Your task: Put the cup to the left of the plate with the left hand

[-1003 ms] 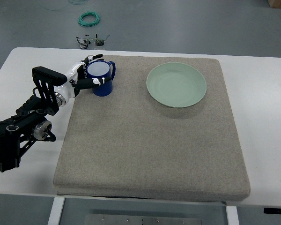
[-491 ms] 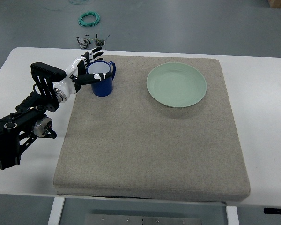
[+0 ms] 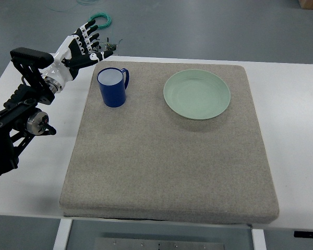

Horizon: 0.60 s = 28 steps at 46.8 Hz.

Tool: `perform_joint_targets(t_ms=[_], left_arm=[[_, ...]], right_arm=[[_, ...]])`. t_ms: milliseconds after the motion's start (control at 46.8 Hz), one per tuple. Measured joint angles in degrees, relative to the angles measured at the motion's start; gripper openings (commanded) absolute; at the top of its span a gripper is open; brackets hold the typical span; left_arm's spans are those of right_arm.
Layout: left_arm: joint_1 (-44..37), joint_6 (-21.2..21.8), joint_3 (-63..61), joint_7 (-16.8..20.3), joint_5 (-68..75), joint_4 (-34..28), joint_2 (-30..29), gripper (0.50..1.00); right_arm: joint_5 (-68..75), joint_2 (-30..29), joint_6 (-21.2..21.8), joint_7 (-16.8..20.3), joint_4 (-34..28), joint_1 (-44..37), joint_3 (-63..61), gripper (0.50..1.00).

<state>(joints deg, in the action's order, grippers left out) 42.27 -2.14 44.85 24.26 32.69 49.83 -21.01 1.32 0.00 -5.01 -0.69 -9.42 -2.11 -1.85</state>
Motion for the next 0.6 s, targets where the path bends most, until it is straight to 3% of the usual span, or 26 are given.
perform_joint_targets(t_ms=[235,598], left_arm=[[6.09,-0.15,0.78,-0.01,-0.26,0.12,1.42,0.994],[11.03,1.51,3.40,-0.83,-6.65,-0.94,10.62,0.992]], right_arm=[[0.00,0.00,0.00,0.00,0.01,0.00,0.00,0.934],[0.00,0.00,0.00,0.00,0.01,0.00,0.00,0.934]])
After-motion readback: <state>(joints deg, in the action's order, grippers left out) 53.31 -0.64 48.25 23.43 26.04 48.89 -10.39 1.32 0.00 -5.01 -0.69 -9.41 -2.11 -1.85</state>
